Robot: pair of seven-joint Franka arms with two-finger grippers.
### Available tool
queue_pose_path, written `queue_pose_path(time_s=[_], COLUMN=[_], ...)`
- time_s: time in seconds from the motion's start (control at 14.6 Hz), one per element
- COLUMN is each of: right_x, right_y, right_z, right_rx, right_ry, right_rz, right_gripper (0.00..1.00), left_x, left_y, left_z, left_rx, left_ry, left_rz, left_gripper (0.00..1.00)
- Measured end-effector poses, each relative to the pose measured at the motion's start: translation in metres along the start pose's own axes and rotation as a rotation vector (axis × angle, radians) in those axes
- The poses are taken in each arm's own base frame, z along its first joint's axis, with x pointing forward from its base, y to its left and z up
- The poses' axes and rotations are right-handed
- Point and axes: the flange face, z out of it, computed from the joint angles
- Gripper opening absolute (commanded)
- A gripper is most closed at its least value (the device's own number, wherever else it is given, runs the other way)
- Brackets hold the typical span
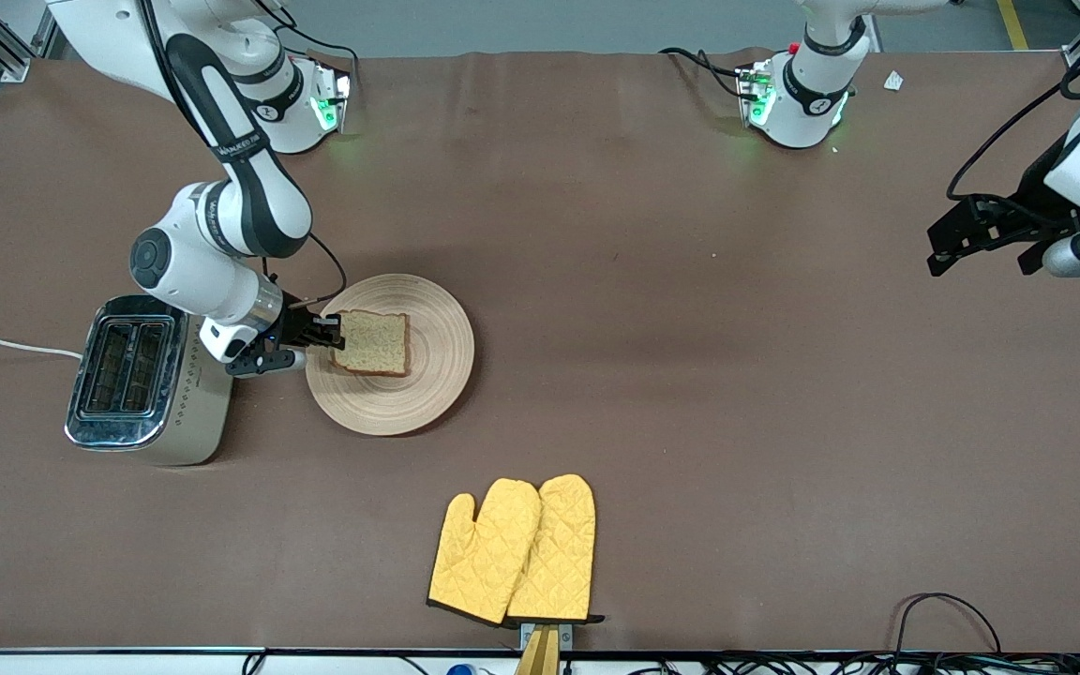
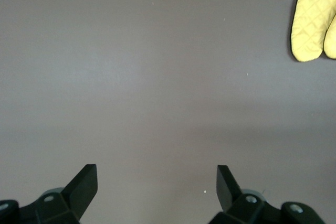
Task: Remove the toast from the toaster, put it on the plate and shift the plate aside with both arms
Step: 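Release the toast on the plate while the left gripper reaches the plate rim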
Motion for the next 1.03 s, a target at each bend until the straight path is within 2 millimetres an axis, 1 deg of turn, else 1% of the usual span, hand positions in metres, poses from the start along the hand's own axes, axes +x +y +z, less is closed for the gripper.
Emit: queue_pose_path(time_s=[0.07, 0.14, 0.21, 0.34, 0.48, 0.62, 0.68, 0.82, 0.89, 0.96, 1.03], right_x=[0.000, 0.000, 0.000, 0.001, 0.003, 0.004, 0.005, 0.009, 0.014, 0.020, 0.027], right_y=[0.002, 0.003, 0.005, 0.010, 0.020, 0.028, 0.032, 0.044, 0.050, 0.055, 0.060], right_z=[0.001, 0.001, 0.002, 0.002, -0.001, -0.004, -0.006, -0.016, -0.027, -0.044, -0.065], right_rx=[-0.001, -0.002, -0.003, -0.006, -0.011, -0.015, -0.022, -0.062, -0.081, -0.090, -0.087], right_ry=[-0.001, -0.003, -0.004, -0.003, 0.005, 0.010, 0.011, 0.005, -0.004, -0.014, -0.024], right_rz=[0.002, 0.004, 0.006, 0.008, 0.014, 0.021, 0.018, -0.015, -0.033, -0.040, -0.035], right_gripper=[0.51, 0.59, 0.67, 0.75, 0.77, 0.78, 0.79, 0.79, 0.79, 0.79, 0.79], left_x=[0.000, 0.003, 0.007, 0.019, 0.035, 0.050, 0.056, 0.062, 0.061, 0.057, 0.051], left_y=[0.004, 0.010, 0.015, 0.028, 0.041, 0.059, 0.073, 0.112, 0.137, 0.165, 0.195], left_z=[0.009, 0.021, 0.037, 0.078, 0.129, 0.186, 0.215, 0.276, 0.305, 0.334, 0.357], left_rx=[-0.032, -0.077, -0.124, -0.238, -0.348, -0.469, -0.529, -0.625, -0.655, -0.679, -0.701], left_ry=[-0.030, -0.064, -0.103, -0.193, -0.275, -0.344, -0.371, -0.397, -0.402, -0.400, -0.386], left_rz=[0.000, -0.001, -0.004, -0.020, -0.050, -0.081, -0.084, -0.073, -0.075, -0.076, -0.073], left_gripper=[1.00, 1.00, 1.00, 1.00, 1.00, 1.00, 1.00, 0.99, 0.99, 0.99, 0.99])
